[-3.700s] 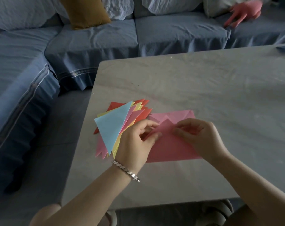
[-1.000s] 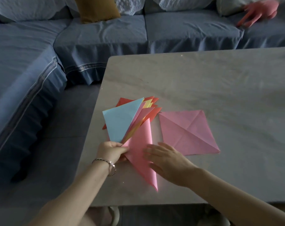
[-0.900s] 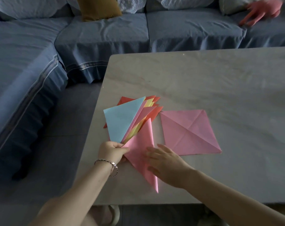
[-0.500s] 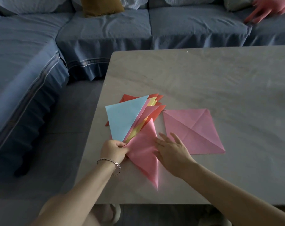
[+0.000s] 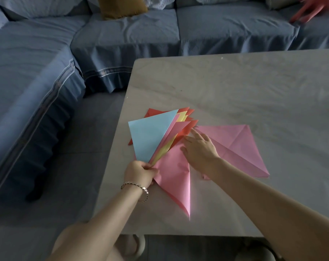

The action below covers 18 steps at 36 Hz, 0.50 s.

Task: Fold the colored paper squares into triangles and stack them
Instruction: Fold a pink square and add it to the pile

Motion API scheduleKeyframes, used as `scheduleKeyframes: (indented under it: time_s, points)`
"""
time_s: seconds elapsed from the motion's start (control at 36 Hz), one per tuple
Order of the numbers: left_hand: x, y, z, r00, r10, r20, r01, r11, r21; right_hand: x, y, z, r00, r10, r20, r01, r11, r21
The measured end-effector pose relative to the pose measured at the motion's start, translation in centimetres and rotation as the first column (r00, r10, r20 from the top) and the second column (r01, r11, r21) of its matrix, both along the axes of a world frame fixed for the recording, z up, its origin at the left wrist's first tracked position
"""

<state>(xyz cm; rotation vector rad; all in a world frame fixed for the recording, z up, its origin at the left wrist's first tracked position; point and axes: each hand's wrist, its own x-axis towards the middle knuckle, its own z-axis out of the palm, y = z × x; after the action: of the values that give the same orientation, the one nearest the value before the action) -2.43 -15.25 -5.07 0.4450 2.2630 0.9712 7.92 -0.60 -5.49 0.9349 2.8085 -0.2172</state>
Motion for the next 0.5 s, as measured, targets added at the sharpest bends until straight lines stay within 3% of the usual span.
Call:
scheduleKeyframes:
  time_s: [0.17, 0.39, 0.5]
  points:
    - [-0.1, 0.0, -0.2, 0.999, -0.008, -0.032, 0.008, 1.000, 0.000, 2.3, -0.9, 0.0, 0.996, 0.093, -0.014, -0.093, 0.994, -0.063]
    - [0.0, 0.1, 0.0, 0.999, 0.012, -0.041, -0.014, 1.000, -0.028, 7.1, -4.0, -0.2, 0.959, 0.273, -0.080, -0.269, 0.961, 0.058]
    - [0.1, 0.2, 0.2, 0.999, -0.006, -0.036, 0.004, 0.999, -0.046, 9.3, -4.7, -0.6, 0.919, 0.380, -0.101, -0.378, 0.925, 0.041]
